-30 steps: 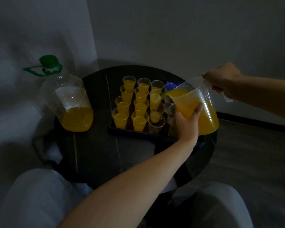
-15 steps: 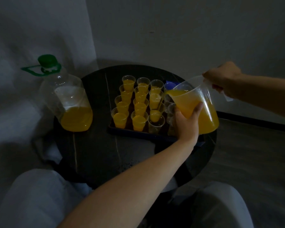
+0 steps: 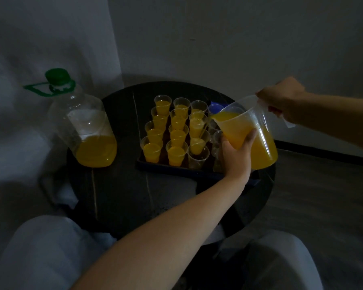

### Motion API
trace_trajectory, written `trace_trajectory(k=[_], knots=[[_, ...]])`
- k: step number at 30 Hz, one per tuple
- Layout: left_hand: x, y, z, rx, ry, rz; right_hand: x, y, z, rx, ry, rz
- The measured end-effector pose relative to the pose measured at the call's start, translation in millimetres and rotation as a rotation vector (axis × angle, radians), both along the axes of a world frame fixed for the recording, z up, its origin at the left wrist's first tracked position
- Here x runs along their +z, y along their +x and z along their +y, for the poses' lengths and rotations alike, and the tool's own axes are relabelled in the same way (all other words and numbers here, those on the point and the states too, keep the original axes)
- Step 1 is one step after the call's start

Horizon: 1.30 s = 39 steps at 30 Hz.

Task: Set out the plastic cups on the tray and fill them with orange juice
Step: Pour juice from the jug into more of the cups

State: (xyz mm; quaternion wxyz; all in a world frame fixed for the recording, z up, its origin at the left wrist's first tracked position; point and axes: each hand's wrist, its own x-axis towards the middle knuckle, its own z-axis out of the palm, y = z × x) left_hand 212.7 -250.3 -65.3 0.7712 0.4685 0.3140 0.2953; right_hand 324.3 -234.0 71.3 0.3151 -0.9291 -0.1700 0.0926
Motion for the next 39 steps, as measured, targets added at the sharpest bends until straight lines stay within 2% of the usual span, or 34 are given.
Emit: trace_trajectory(k=[39], knots=[[-3.2, 3.6, 10.8, 0.018, 0.003, -0.016, 2.4, -0.6, 11.0, -0.001, 0.005, 0.008]])
